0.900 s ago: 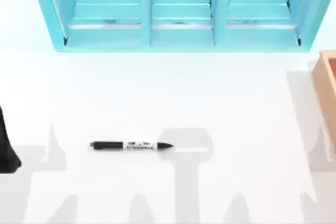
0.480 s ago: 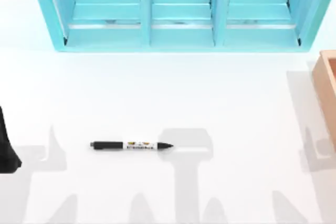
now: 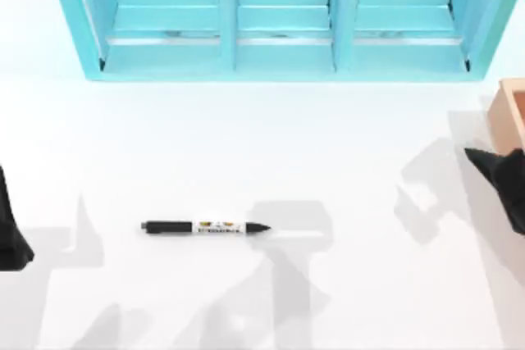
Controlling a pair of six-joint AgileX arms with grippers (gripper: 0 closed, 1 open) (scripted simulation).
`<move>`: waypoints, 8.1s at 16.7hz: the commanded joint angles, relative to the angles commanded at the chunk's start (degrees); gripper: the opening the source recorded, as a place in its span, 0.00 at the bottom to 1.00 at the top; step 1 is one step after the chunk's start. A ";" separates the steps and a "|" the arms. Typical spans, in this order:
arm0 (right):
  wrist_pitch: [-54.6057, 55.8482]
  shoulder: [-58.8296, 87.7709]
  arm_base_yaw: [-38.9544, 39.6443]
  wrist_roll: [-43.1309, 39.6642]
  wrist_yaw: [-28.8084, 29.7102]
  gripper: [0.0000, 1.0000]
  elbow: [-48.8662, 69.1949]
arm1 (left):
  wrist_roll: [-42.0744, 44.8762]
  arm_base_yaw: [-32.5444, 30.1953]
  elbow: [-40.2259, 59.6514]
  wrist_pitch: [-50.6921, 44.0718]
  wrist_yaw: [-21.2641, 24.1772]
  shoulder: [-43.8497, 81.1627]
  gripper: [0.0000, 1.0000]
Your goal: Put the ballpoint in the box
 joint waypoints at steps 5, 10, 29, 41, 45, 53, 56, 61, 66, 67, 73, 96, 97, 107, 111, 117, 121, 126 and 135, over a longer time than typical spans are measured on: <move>-18.12 34.27 9.78 -9.69 -3.77 1.00 28.24 | 0.00 0.00 0.00 0.00 0.00 0.00 1.00; -35.04 62.01 17.50 -16.94 -6.34 1.00 55.86 | 0.00 0.00 0.00 0.00 0.00 0.00 1.00; -59.20 100.71 24.54 -23.33 -6.57 1.00 106.50 | 0.00 0.00 0.00 0.00 0.00 0.00 1.00; -40.49 100.37 27.08 -20.68 -6.52 1.00 88.20 | 0.00 0.00 0.00 0.00 0.00 0.00 1.00; -36.15 100.45 27.71 -20.02 -6.50 1.00 84.10 | 0.00 0.00 0.00 0.00 0.00 0.00 1.00; -36.15 100.45 27.71 -20.02 -6.50 0.62 84.10 | 0.00 0.00 0.00 0.00 0.00 0.00 1.00; -36.15 100.45 27.71 -20.02 -6.50 0.40 84.10 | 0.00 0.00 0.00 0.00 0.00 0.00 1.00; -36.15 100.45 27.71 -20.02 -6.50 0.02 84.10 | 0.00 0.00 0.00 0.00 0.00 0.00 1.00; -36.15 100.45 27.71 -20.02 -6.50 0.00 84.10 | 0.00 0.00 0.00 0.00 0.00 0.00 1.00; -36.15 100.45 27.71 -20.02 -6.50 0.00 84.10 | 0.00 0.00 0.00 0.00 0.00 0.00 1.00; -38.21 98.21 26.49 -20.81 -4.96 0.00 87.51 | 0.00 0.00 0.00 0.00 0.00 0.00 1.00; -62.17 93.52 16.57 -8.86 -2.59 0.00 110.26 | 0.00 0.00 0.00 0.00 0.00 0.00 1.00; -60.83 90.25 13.58 -4.93 -1.94 0.00 106.28 | 0.00 0.00 0.00 0.00 0.00 0.00 1.00; -35.87 50.30 -24.60 45.82 4.50 0.00 48.66 | 0.00 0.00 0.00 0.00 0.00 0.00 1.00; -23.02 36.56 -37.71 64.97 6.01 0.00 27.11 | 0.00 0.00 0.00 0.00 0.00 0.00 1.00; -9.14 25.07 -49.10 81.27 6.79 0.00 8.23 | 0.00 0.00 0.00 0.00 0.00 0.00 1.00; -7.68 24.16 -50.16 82.41 6.81 0.00 6.68 | 0.00 0.00 0.00 0.00 0.00 0.00 1.00; -6.03 25.31 -48.18 82.85 7.09 0.00 5.57 | 0.00 0.00 0.00 0.00 0.00 0.00 1.00; 6.64 31.67 -42.27 89.38 10.65 0.00 -0.15 | 0.00 0.00 0.00 0.00 0.00 0.00 1.00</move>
